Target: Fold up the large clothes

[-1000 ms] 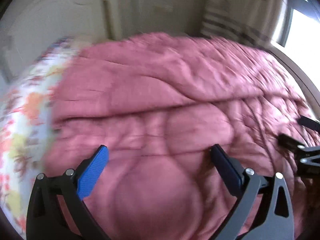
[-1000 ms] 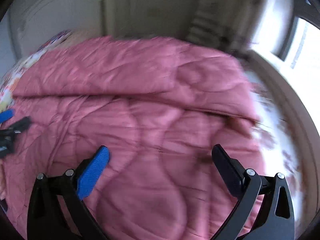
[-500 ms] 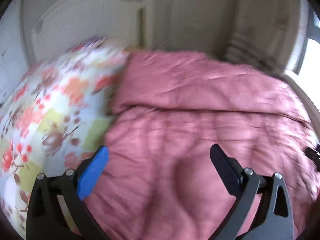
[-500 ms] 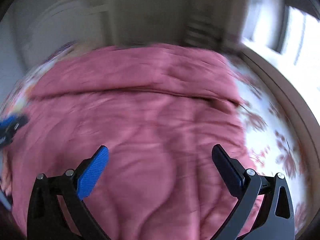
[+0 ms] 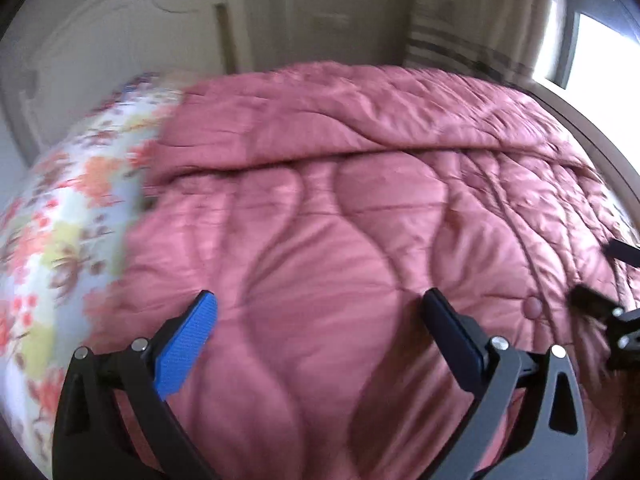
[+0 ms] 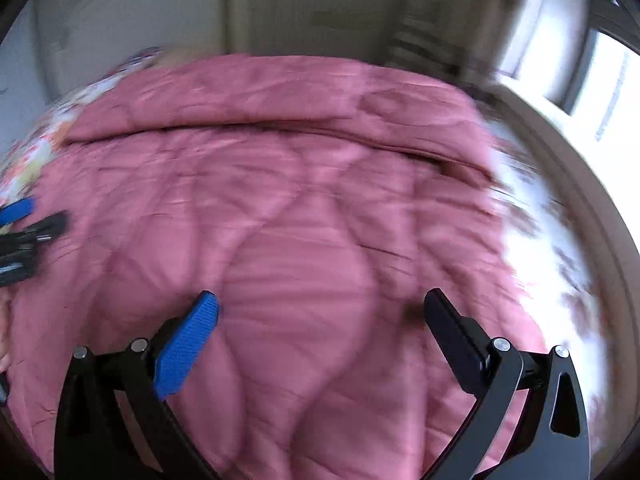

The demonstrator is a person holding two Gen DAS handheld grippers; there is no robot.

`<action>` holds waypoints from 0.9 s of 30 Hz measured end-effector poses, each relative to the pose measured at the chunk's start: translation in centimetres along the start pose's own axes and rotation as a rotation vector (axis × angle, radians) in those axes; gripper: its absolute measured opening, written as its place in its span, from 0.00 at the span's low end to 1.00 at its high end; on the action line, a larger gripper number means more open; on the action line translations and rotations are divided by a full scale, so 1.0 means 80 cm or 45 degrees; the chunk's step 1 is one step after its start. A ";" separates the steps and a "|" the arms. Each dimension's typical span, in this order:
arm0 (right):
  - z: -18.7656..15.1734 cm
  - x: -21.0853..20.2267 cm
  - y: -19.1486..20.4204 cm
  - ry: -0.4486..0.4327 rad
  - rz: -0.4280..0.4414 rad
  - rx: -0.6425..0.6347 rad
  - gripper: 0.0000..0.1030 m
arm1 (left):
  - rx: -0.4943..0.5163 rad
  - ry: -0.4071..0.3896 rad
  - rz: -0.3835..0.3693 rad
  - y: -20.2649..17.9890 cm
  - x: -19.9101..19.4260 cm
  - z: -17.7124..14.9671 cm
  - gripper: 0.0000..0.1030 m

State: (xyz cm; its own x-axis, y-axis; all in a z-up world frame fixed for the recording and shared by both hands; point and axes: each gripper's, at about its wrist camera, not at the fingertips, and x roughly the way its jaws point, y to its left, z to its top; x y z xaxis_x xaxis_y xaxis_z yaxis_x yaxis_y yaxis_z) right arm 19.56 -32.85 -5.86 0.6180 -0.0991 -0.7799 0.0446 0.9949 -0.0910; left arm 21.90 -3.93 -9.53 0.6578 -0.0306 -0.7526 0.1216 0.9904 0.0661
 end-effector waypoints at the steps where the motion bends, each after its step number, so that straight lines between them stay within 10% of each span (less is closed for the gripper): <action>1: -0.008 -0.001 -0.012 0.005 -0.038 0.034 0.96 | -0.036 -0.011 0.037 0.009 -0.006 -0.003 0.98; 7: -0.025 0.009 -0.072 0.073 -0.024 0.242 0.96 | -0.333 0.080 0.093 0.096 0.002 -0.010 0.98; 11: -0.023 -0.024 -0.040 -0.048 0.066 0.112 0.96 | -0.235 0.026 0.156 0.071 -0.016 -0.009 0.98; 16: -0.044 -0.031 0.047 -0.039 0.176 -0.278 0.96 | -0.067 -0.126 -0.082 0.012 -0.064 -0.022 0.98; 20: -0.047 -0.012 0.044 -0.021 0.222 -0.201 0.96 | 0.223 0.004 -0.014 -0.049 -0.039 -0.040 0.98; 27: -0.052 -0.035 0.012 -0.013 0.129 -0.133 0.96 | 0.061 0.030 -0.049 0.004 -0.042 -0.029 0.98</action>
State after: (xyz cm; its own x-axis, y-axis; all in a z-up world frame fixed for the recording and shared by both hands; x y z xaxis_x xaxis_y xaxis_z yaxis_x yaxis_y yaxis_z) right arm 14.61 -31.69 -6.29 0.6233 0.0022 -0.7820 -0.0998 0.9920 -0.0767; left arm 17.98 -3.22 -8.50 0.6343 -0.0644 -0.7704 0.1820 0.9810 0.0679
